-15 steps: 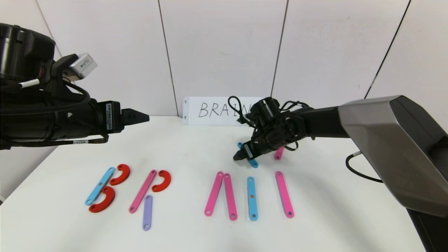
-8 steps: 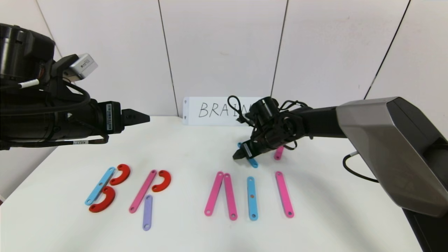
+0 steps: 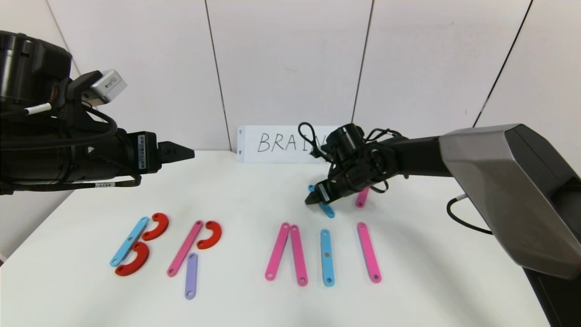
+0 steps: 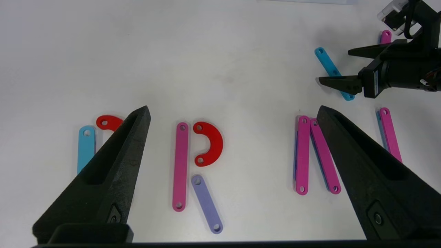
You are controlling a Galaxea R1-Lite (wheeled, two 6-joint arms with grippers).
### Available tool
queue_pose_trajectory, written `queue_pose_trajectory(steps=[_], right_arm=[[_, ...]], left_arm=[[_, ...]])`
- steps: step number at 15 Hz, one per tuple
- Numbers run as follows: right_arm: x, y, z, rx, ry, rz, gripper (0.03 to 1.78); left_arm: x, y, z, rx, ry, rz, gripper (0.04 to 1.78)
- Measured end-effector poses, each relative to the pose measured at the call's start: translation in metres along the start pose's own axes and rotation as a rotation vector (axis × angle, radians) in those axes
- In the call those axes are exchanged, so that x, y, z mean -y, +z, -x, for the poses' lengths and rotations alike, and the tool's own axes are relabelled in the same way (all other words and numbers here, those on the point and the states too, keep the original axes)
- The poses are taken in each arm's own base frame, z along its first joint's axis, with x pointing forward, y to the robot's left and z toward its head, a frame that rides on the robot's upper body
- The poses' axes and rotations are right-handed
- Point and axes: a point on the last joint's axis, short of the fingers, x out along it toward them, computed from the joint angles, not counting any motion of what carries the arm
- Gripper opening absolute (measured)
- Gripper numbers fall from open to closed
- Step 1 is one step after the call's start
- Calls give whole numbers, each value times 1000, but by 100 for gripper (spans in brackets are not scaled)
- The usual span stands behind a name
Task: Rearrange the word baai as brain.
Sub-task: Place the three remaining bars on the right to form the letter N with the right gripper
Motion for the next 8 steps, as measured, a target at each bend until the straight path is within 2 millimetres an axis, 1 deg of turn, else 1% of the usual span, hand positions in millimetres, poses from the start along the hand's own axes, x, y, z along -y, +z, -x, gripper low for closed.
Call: queue_pose_trajectory(steps=[8], right_arm=[[0,-1,-1,-4,0,-4,174]], left_arm=[[0,0,0,1,1,1,169]])
